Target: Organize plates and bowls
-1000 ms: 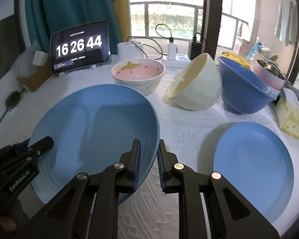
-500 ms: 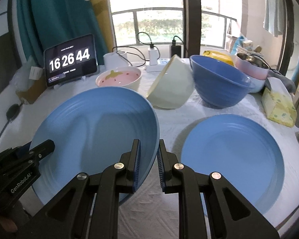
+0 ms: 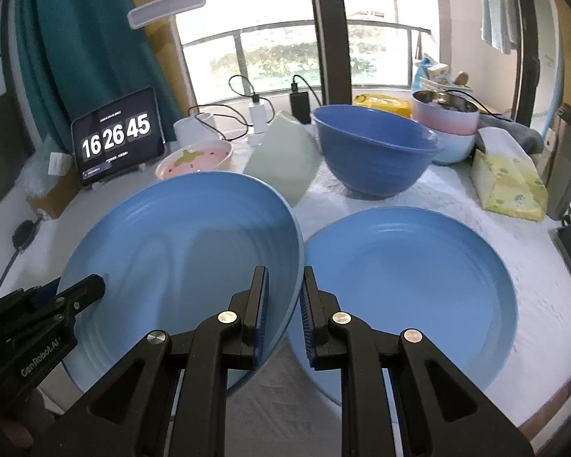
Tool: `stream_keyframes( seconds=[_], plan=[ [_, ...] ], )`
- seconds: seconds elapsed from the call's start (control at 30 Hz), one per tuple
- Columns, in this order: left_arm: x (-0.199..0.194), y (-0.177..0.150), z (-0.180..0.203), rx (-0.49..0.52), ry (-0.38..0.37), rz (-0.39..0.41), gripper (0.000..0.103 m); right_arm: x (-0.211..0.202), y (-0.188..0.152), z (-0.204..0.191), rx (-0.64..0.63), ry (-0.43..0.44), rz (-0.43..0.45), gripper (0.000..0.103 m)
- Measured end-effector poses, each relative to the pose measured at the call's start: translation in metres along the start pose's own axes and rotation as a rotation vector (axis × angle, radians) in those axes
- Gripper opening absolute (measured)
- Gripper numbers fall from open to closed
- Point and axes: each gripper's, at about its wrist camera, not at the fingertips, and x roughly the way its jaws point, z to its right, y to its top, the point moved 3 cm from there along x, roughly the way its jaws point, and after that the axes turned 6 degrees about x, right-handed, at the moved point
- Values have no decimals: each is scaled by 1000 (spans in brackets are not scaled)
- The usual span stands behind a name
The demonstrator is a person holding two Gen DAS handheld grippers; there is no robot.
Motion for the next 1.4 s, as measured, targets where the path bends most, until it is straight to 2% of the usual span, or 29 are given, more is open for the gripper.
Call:
stream_keyframes(
  seconds=[1.4],
  plan=[
    [15,13,111,170,-69,-39,31,-12,-1,109,159,-59,21,18]
  ],
)
